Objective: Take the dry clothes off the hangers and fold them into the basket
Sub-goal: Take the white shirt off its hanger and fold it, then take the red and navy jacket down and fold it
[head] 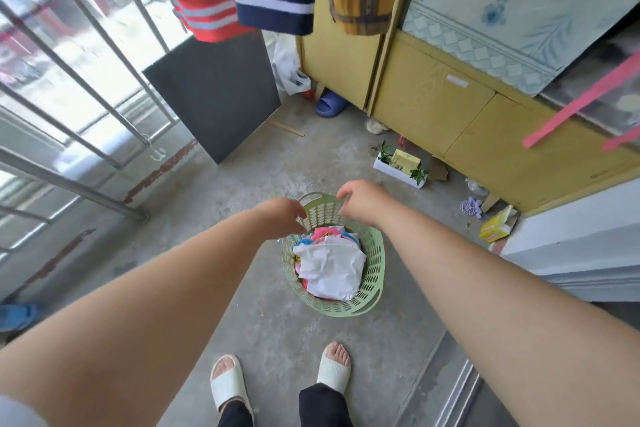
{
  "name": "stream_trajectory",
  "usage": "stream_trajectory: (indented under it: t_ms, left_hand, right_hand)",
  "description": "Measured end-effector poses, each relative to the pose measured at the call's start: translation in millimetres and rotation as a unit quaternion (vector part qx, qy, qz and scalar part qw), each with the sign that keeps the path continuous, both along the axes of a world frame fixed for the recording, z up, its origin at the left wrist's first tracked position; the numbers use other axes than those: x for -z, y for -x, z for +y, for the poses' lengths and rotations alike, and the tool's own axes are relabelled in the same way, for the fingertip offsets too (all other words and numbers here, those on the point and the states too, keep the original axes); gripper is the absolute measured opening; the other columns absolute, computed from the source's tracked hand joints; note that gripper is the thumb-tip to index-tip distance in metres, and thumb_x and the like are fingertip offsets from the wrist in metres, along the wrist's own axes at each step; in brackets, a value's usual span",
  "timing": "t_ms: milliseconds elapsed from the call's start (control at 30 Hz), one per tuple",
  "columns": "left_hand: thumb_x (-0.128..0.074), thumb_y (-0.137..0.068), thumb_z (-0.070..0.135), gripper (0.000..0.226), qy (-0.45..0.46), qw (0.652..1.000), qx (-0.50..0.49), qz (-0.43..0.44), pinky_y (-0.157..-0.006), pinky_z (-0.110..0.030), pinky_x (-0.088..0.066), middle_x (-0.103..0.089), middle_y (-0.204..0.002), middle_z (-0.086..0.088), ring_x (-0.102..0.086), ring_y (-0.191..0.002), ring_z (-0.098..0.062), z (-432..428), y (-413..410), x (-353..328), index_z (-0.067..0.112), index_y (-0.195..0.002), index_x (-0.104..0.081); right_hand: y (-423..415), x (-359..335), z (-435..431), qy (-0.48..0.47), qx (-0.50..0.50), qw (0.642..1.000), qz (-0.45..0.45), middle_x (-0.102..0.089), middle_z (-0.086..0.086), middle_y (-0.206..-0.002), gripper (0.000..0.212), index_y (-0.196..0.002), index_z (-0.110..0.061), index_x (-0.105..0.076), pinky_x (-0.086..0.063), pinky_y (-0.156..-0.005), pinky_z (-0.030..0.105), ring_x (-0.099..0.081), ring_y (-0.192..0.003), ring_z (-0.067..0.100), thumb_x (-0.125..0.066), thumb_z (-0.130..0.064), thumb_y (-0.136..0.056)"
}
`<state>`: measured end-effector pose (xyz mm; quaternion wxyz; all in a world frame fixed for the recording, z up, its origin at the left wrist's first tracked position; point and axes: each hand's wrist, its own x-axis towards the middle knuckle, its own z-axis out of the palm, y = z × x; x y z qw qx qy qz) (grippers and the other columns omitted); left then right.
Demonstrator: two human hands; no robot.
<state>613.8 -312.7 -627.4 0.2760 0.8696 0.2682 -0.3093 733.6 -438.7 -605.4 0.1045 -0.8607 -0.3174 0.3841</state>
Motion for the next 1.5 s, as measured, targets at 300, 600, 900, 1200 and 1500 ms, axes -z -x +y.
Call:
stream_trajectory:
  t_ms: [300,600,900,1200,1500]
  left_hand:
    - [-0.062,-0.09,0.028,0.042,-0.058,0.995,-0.036,-0.073,-0.098,-0.027,-0.041,-0.054,-0.134,-0.001,-0.052,-0.12,-0.02,24.7,11.9,-131.4,0.017,-0.13,-0.055]
    - [-0.064,-0.088,0.031,0.044,-0.131,0.975,-0.072,-0.161,-0.095,-0.023,-0.038,-0.057,-0.131,0.003,-0.054,-0.118,-0.017,33.2,37.7,-258.1,0.023,-0.129,-0.056]
    - [-0.066,-0.086,0.03,0.039,-0.206,0.941,-0.109,-0.245,-0.095,-0.024,-0.04,-0.059,-0.127,0.006,-0.055,-0.115,-0.016,64.3,66.8,-354.2,0.025,-0.125,-0.059]
    - [-0.071,-0.083,0.03,0.048,-0.244,0.905,-0.104,-0.333,-0.102,-0.026,-0.04,-0.055,-0.134,0.005,-0.053,-0.119,-0.014,102.8,77.0,-430.5,0.025,-0.129,-0.056]
    - [-0.069,-0.085,0.025,0.057,-0.251,0.86,-0.102,-0.432,-0.092,-0.023,-0.042,-0.052,-0.135,0.001,-0.054,-0.116,-0.016,136.5,84.3,-504.5,0.026,-0.136,-0.046]
  right_hand:
    - [10.8,-142.3,35.1,-0.117,-0.072,0.991,-0.003,-0.069,0.007,-0.111,0.025,-0.111,-0.011,-0.068,-0.053,-0.094,0.038,-0.068,-0.098,0.025,-0.065,-0.012,-0.087]
    - [38.4,-264.2,56.1,-0.202,-0.15,0.967,-0.027,-0.066,0.006,-0.103,0.027,-0.116,-0.009,-0.066,-0.051,-0.067,0.02,-0.062,-0.079,0.015,-0.062,-0.008,-0.089]
    - [57.1,-351.6,89.5,-0.278,-0.16,0.942,-0.096,-0.066,0.003,-0.114,0.027,-0.113,-0.017,-0.068,-0.051,-0.096,0.036,-0.063,-0.106,0.024,-0.065,-0.016,-0.086]
    - [70.8,-430.7,116.8,-0.347,-0.144,0.908,-0.187,-0.063,0.004,-0.118,0.032,-0.116,-0.019,-0.065,-0.052,-0.09,0.032,-0.06,-0.106,0.022,-0.062,-0.011,-0.086]
    - [86.3,-504.2,150.0,-0.417,-0.098,0.855,-0.292,-0.059,0.005,-0.126,0.043,-0.125,-0.02,-0.061,-0.048,-0.087,0.025,-0.058,-0.11,0.022,-0.056,-0.005,-0.084]
